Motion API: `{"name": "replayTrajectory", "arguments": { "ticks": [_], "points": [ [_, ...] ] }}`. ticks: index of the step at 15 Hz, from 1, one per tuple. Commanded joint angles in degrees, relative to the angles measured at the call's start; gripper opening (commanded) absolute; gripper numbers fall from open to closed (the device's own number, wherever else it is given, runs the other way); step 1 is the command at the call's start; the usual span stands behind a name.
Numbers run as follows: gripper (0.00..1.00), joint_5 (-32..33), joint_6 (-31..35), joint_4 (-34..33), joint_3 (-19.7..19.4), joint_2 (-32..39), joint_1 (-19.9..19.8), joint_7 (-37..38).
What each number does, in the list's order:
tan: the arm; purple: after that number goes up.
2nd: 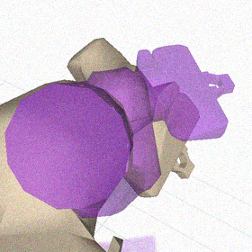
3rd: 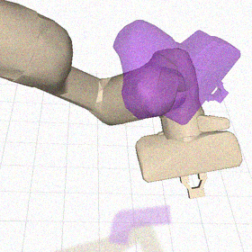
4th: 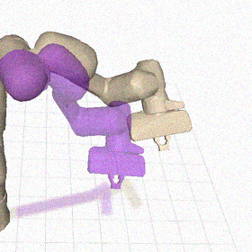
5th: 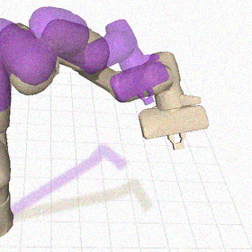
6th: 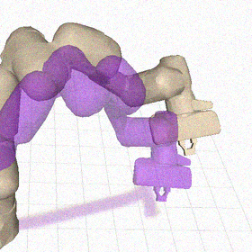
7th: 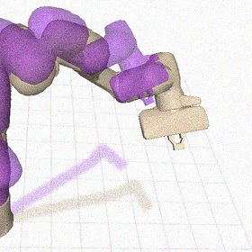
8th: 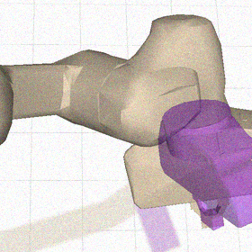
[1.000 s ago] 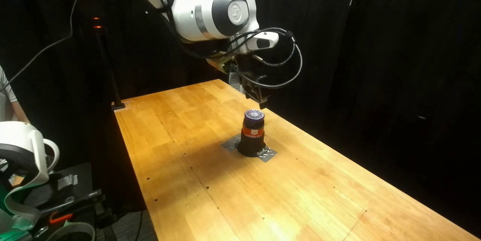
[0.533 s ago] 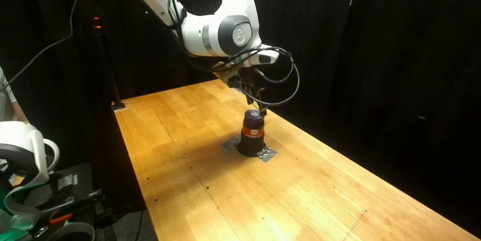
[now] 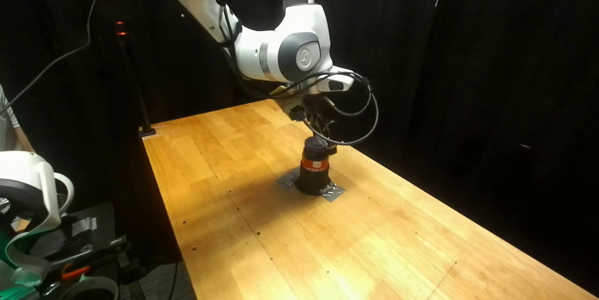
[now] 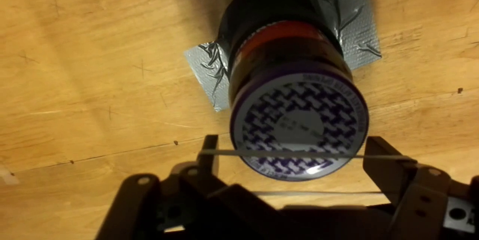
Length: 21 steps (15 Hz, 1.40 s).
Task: Put the rubber band around the jar.
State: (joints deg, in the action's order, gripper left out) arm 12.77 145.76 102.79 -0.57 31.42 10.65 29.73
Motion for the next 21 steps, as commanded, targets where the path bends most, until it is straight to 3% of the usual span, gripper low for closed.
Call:
{"name": "replayTrajectory", "arguments": {
  "ticks": [1,7,18,21],
  "points": [
    [1.00,-1.8,0.9,-1.8,-1.6,2.0,1.0,-1.7],
    [1.00,-6.8,-6.1,-1.4,1.0,1.4,-0.9,-7.7],
    [1.00,-5.9,4.3,-2.3,-3.3,3.9,0.8,-4.8],
    [1.00,-7.8,-2.8,-0.9,-1.2,2.3,-0.4,-8.1]
  ]
}}
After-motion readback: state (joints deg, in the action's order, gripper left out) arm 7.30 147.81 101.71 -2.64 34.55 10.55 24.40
